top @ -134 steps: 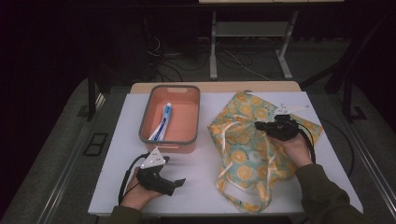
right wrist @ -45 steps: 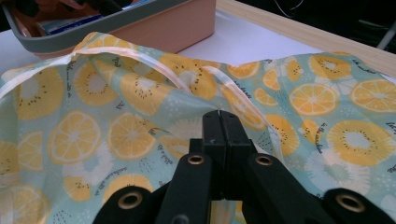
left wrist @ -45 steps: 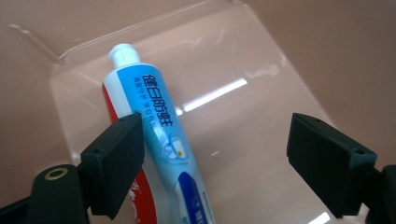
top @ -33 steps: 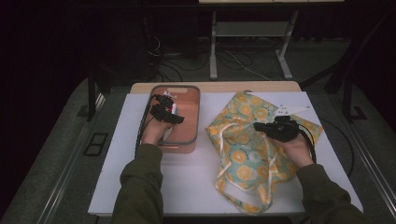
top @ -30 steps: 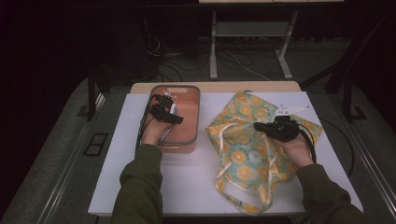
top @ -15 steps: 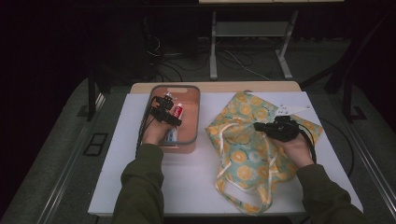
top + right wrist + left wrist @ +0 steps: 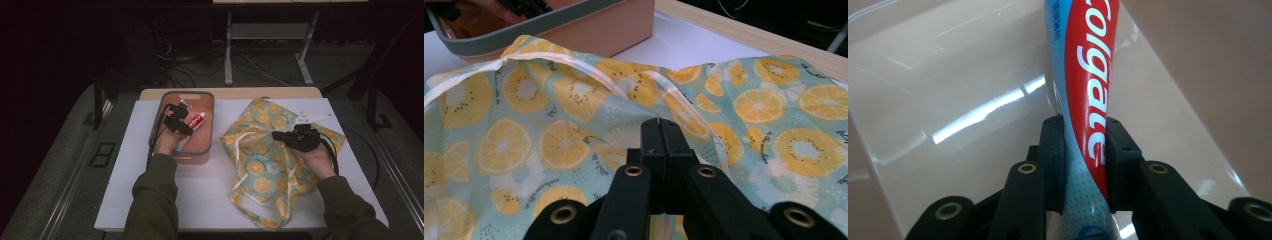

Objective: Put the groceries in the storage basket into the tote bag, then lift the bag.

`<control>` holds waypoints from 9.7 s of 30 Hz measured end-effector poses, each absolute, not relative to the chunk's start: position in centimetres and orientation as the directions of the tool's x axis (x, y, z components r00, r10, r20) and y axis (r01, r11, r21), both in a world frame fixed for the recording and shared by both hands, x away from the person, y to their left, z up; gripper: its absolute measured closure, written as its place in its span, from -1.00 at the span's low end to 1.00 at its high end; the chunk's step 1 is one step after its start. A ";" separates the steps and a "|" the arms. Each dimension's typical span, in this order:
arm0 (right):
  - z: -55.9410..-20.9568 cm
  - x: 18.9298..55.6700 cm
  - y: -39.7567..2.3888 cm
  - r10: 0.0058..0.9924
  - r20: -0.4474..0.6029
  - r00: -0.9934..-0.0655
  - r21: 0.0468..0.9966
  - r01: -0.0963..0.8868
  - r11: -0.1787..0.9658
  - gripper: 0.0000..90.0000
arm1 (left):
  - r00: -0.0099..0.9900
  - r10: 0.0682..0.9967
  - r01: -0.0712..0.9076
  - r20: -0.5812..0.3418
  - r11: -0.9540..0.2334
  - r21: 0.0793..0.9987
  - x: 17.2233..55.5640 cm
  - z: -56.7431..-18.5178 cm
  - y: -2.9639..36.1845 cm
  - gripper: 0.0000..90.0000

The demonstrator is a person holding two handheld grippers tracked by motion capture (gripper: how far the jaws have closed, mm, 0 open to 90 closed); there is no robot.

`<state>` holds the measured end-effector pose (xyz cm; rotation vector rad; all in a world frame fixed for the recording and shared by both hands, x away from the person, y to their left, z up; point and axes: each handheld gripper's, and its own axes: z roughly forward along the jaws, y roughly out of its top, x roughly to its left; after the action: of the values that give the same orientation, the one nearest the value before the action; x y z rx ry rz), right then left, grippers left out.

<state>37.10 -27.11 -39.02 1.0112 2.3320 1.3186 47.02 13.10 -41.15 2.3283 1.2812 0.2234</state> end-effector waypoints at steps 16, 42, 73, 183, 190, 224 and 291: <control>-39.0 37.2 -27.2 0.691 0.092 -0.717 0.834 0.434 0.340 1.00 | 0.576 0.810 0.690 -0.109 -0.410 0.597 46.6 -36.0 13.9 0.68; -39.3 37.3 -26.8 0.697 0.083 -0.713 0.824 0.442 0.354 1.00 | 0.848 0.519 0.440 -0.106 -0.579 0.687 35.8 -31.2 7.2 0.68; -39.0 37.2 -27.1 0.694 0.087 -0.715 0.835 0.432 0.341 1.00 | 0.862 0.494 0.478 -0.114 -0.715 0.510 35.0 -42.2 -5.5 0.65; -38.7 36.8 -27.5 0.678 0.101 -0.729 0.849 0.418 0.324 1.00 | 0.850 0.520 0.433 -0.087 -0.594 0.678 34.8 -44.0 -3.3 0.98; -38.6 36.7 -27.7 0.682 0.100 -0.725 0.851 0.417 0.319 1.00 | 0.851 0.513 0.402 -0.110 -0.503 0.765 32.2 -41.2 1.4 0.99; -42.8 23.8 -24.4 0.440 0.138 -0.888 0.690 0.404 0.600 -0.23 | 0.815 0.547 0.466 -0.192 -0.422 0.777 31.7 -42.3 4.6 0.99; -34.9 36.0 -29.3 0.773 -0.118 -0.623 0.872 0.307 0.380 1.00 | 0.746 0.642 0.380 -0.176 -0.194 0.905 38.0 -34.6 2.5 0.99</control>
<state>35.99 -29.29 -34.86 0.9268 2.1252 1.1836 38.00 2.50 -34.59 1.8138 0.7963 0.2893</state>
